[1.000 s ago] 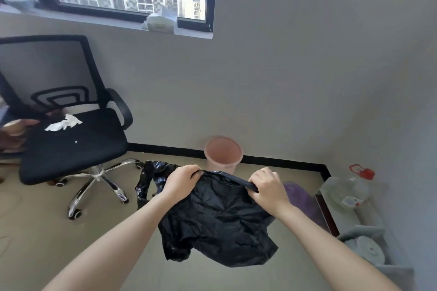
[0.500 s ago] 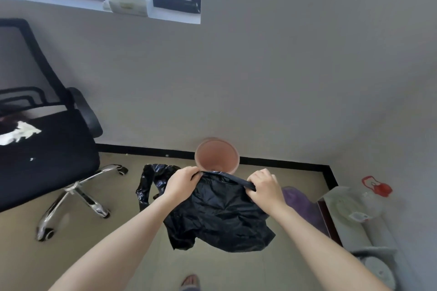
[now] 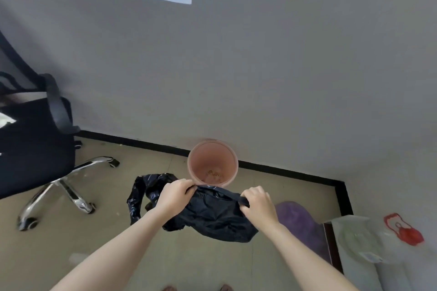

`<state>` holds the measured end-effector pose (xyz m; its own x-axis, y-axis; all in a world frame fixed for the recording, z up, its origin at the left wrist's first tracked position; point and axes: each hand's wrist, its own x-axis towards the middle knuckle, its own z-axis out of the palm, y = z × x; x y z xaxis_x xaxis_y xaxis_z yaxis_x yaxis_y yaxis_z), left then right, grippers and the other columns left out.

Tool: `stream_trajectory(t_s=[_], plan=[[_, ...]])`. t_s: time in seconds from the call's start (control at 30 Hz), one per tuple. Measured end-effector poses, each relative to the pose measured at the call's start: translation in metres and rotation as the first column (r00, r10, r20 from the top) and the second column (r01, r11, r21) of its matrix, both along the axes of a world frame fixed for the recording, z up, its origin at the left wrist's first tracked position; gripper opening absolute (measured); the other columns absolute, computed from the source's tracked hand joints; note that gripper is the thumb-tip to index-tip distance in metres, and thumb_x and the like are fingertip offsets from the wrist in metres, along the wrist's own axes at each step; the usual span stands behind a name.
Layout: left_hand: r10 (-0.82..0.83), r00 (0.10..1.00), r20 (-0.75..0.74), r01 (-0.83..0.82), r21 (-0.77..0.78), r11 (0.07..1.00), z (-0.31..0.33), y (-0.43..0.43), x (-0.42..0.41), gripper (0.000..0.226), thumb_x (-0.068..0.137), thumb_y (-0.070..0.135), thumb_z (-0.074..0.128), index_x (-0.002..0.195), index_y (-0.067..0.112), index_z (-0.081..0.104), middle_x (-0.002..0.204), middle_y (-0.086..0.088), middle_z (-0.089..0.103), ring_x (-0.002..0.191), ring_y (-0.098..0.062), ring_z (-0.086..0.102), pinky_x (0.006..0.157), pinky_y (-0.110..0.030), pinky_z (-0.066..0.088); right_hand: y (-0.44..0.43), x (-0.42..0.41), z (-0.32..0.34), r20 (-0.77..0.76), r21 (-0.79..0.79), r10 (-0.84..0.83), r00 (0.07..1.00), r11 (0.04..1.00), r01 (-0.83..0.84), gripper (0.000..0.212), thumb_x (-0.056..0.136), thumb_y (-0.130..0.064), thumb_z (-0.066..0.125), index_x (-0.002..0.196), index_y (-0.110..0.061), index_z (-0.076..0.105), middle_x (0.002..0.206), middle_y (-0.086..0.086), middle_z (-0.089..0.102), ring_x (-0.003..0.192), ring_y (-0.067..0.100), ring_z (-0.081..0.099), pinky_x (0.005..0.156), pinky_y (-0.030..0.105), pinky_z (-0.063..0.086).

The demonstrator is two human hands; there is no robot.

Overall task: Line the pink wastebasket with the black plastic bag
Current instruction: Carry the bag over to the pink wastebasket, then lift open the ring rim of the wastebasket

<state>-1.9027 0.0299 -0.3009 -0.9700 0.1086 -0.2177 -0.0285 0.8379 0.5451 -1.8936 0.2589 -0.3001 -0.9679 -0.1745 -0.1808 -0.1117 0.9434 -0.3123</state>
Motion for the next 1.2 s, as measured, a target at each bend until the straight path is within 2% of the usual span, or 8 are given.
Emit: stream_trajectory(t_s=[0.23, 0.5, 0.67, 0.77, 0.87, 1.03, 1.13, 1.2], plan=[[0.038, 0.998, 0.051, -0.035, -0.059, 0.998, -0.1, 0.02, -0.039, 0.025, 0.095, 0.023, 0.043, 0.098, 0.012, 0.064, 0.095, -0.005, 0.069, 0.09, -0.024, 0.061, 0.078, -0.035, 0.046, 0.02, -0.053, -0.097, 0.12, -0.04, 0.023, 0.993, 0.999, -0.018, 0.02, 0.085, -0.016, 0.052, 0.104, -0.011, 0.058, 0.111, 0.003, 0.061, 0.109, 0.023, 0.045, 0.085, 0.03, 0.036], [0.013, 1.0, -0.018, -0.015, -0.129, 0.991, -0.306, 0.018, -0.067, 0.025, 0.095, 0.022, 0.043, 0.101, 0.012, 0.064, 0.095, -0.006, 0.069, 0.092, -0.026, 0.061, 0.071, -0.031, 0.035, 0.011, -0.081, -0.307, 0.152, 0.009, 0.059, 0.987, 0.998, -0.061, 0.022, 0.084, -0.017, 0.054, 0.104, -0.009, 0.06, 0.108, 0.008, 0.062, 0.107, 0.027, 0.048, 0.087, 0.034, 0.04], [-0.026, 0.999, -0.032, 0.017, -0.247, 0.969, -0.446, 0.014, -0.07, 0.027, 0.095, 0.024, 0.042, 0.105, 0.014, 0.065, 0.101, -0.006, 0.071, 0.097, -0.028, 0.062, 0.08, -0.035, 0.041, -0.002, -0.08, -0.441, 0.01, 0.121, 0.075, 0.997, 0.99, -0.075, 0.028, 0.042, -0.016, 0.086, 0.058, -0.014, 0.064, 0.058, 0.003, 0.063, 0.059, 0.025, 0.062, 0.043, 0.03, 0.048], [0.001, 0.999, -0.046, -0.014, -0.288, 0.958, -0.5, 0.016, -0.084, 0.031, 0.096, 0.029, 0.039, 0.115, 0.015, 0.059, 0.111, -0.007, 0.067, 0.109, -0.029, 0.056, 0.089, -0.039, 0.038, -0.007, -0.088, -0.489, -0.139, 0.158, 0.005, 0.99, 0.987, 0.017, 0.037, 0.037, -0.02, 0.09, 0.065, -0.015, 0.065, 0.06, 0.005, 0.063, 0.056, 0.024, 0.062, 0.042, 0.03, 0.048], [0.006, 0.998, -0.059, -0.025, -0.329, 0.944, -0.531, 0.019, -0.096, 0.044, 0.095, 0.037, 0.037, 0.135, 0.019, 0.038, 0.136, -0.006, 0.048, 0.129, -0.027, 0.038, 0.102, -0.04, 0.031, -0.007, -0.099, -0.519, -0.19, 0.204, -0.028, 0.981, 0.977, 0.068, 0.043, 0.057, -0.028, 0.082, 0.093, -0.012, 0.065, 0.083, 0.015, 0.07, 0.077, 0.034, 0.067, 0.058, 0.038, 0.054], [-0.039, 0.999, -0.012, 0.032, -0.375, 0.927, -0.529, 0.022, -0.08, 0.056, 0.095, 0.041, 0.033, 0.145, 0.02, 0.017, 0.155, -0.009, 0.019, 0.143, -0.027, 0.014, 0.113, -0.043, 0.02, -0.004, -0.097, -0.514, -0.191, 0.197, -0.082, 0.978, 0.973, 0.12, 0.048, 0.08, -0.04, 0.034, 0.106, -0.012, 0.062, 0.103, 0.02, 0.069, 0.096, 0.035, 0.065, 0.073, 0.043, 0.055], [-0.045, 0.998, -0.041, 0.028, -0.347, 0.937, -0.505, 0.016, -0.089, 0.055, 0.095, 0.037, 0.036, 0.144, 0.017, 0.02, 0.155, -0.01, 0.018, 0.143, -0.028, 0.014, 0.113, -0.045, 0.021, -0.006, -0.104, -0.491, -0.242, 0.139, -0.053, 0.969, 0.986, 0.088, 0.045, 0.082, -0.036, 0.041, 0.115, -0.009, 0.055, 0.105, 0.02, 0.067, 0.096, 0.036, 0.064, 0.073, 0.043, 0.055], [-0.058, 0.98, -0.19, -0.001, -0.297, 0.955, -0.489, 0.017, -0.102, 0.052, 0.092, 0.03, 0.045, 0.139, 0.011, 0.032, 0.147, -0.015, 0.034, 0.137, -0.035, 0.028, 0.107, -0.048, 0.03, -0.008, -0.118, -0.478, -0.328, 0.037, -0.089, 0.94, 0.994, 0.107, 0.046, 0.077, -0.021, 0.063, 0.118, -0.008, 0.05, 0.11, 0.022, 0.064, 0.099, 0.038, 0.062, 0.077, 0.045, 0.054]])
